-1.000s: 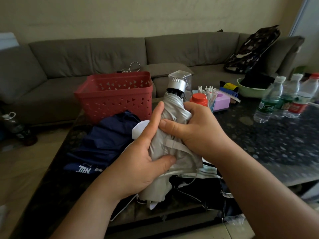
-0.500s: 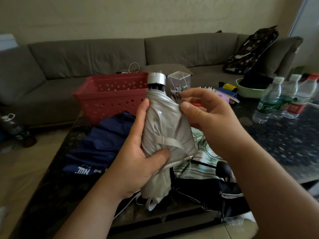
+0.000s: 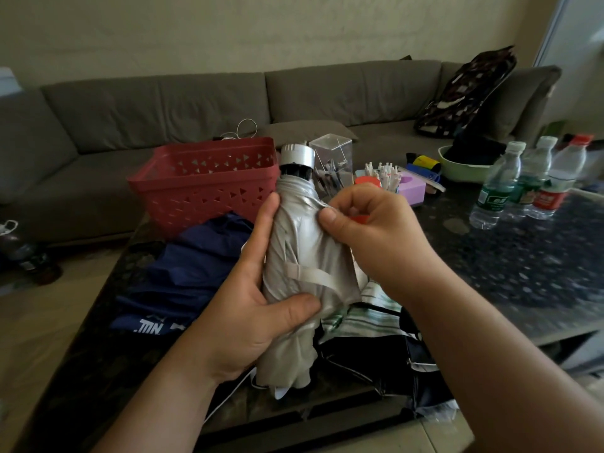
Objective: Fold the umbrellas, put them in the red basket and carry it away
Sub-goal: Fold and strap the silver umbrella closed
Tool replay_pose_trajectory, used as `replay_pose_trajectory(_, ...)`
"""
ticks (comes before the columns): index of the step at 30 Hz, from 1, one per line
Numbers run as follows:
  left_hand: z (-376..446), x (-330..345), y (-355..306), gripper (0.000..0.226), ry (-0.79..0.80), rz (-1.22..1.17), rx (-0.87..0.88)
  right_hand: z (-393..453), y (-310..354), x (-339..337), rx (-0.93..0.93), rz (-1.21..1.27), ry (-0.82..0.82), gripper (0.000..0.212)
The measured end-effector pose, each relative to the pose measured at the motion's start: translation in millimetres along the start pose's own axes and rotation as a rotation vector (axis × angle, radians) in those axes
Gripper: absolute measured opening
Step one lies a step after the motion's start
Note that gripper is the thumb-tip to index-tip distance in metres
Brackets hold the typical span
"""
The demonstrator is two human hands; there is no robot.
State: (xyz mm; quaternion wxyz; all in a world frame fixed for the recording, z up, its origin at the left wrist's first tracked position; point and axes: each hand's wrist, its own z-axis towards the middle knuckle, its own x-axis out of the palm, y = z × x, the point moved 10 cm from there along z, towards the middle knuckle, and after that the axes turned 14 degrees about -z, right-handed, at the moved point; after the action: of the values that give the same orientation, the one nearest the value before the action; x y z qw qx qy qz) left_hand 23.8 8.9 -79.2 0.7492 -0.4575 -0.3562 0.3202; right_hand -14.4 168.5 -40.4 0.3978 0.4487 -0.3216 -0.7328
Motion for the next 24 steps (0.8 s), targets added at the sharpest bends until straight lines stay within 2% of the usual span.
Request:
replay_pose_trajectory(3, -1, -3, 3, 0.113, -0.008, -0.041, -0.025, -6, -5, 10, 0.079, 0.118, 0.075, 0.013)
replay_pose_trajectory(5, 1, -6, 2, 0.111, -0.037, -0.046, -0.006, -5, -3, 2, 0.068, 0.117, 0.008, 0.009)
replay_pose_trajectory(8, 4, -15, -4, 0.110, -0.111, -0.014, 0.046, -8, 11, -18, -0.058, -0.031, -0.171, 0.010)
replay_pose_trajectory(10, 5, -22, -8, 0.110, -0.166, 0.003, 0.071, -14, 25, -18, -0.161, -0.093, -0.174, 0.011)
replay_pose_trajectory(14, 5, -29, -12, 0.110, -0.224, -0.001, 0.097, -25, 36, 13, -0.216, -0.142, 0.115, 0.018)
replay_pose_trajectory(17, 5, -30, -12, 0.109, -0.229, -0.021, 0.095, -29, 23, 34, -0.143, -0.241, 0.246, 0.022)
replay_pose_trajectory(18, 5, -31, -13, 0.109, -0.234, -0.018, 0.094, -29, 17, 37, -0.098, -0.181, 0.278, 0.025)
replay_pose_trajectory(21, 3, -34, -13, 0.112, -0.236, -0.017, 0.081, -27, 2, 40, 0.077, 0.202, 0.329, 0.032)
replay_pose_trajectory(24, 2, -39, -12, 0.114, -0.236, -0.044, 0.059, -22, -12, 34, 0.175, 0.318, 0.246, 0.025)
